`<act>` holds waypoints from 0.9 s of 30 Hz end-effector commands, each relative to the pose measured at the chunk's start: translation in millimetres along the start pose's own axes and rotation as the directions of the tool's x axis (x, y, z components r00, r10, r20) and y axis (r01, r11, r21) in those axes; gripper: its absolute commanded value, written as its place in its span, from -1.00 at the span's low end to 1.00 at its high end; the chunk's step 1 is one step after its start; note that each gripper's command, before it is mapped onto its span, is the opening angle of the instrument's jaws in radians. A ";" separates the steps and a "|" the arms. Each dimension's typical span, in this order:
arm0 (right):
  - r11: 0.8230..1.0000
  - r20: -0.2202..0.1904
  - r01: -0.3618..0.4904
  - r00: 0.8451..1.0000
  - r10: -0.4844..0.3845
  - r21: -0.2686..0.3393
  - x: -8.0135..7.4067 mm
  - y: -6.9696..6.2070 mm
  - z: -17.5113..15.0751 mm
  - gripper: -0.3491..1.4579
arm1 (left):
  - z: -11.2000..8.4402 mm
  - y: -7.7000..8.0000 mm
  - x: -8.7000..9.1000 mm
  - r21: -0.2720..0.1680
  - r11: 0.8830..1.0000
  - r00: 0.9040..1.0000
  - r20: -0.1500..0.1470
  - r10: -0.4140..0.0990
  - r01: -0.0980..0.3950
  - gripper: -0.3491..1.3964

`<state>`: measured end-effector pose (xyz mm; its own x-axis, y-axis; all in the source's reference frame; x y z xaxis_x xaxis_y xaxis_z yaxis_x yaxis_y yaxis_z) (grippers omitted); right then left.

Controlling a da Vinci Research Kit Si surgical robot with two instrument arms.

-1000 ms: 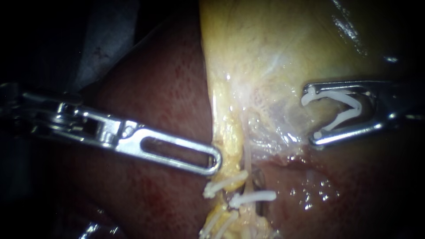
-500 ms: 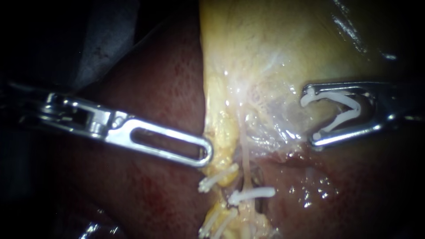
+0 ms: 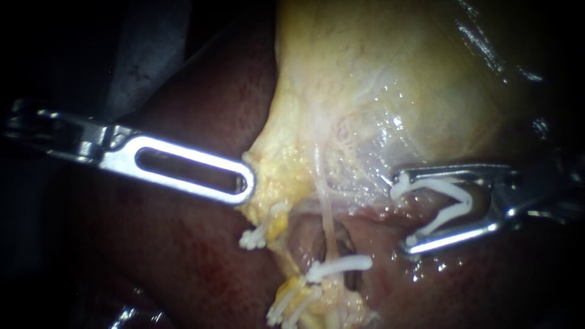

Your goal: Clipping second clip right tube

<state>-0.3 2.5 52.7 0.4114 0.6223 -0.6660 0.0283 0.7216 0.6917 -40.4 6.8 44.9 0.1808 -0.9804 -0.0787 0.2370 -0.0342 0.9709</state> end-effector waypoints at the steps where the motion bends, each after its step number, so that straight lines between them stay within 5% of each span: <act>1: 1.000 0.002 -0.013 1.000 0.013 0.003 -0.4 -0.1 0.3 0.04 | -0.1 -0.2 0.0 -0.001 1.000 1.000 0.000 -0.007 0.007 -1.00; 27: 0.994 0.017 -0.107 0.994 0.106 0.021 -4.6 0.3 6.2 0.02 | -0.2 -1.4 0.6 0.000 1.000 1.000 0.002 -0.005 0.005 -1.00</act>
<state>3.7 -2.2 58.0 0.4275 0.6903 -0.5837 0.0037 0.6444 0.7647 -40.5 6.3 43.4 0.1783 -0.9804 -0.0835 0.2377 -0.0395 0.9705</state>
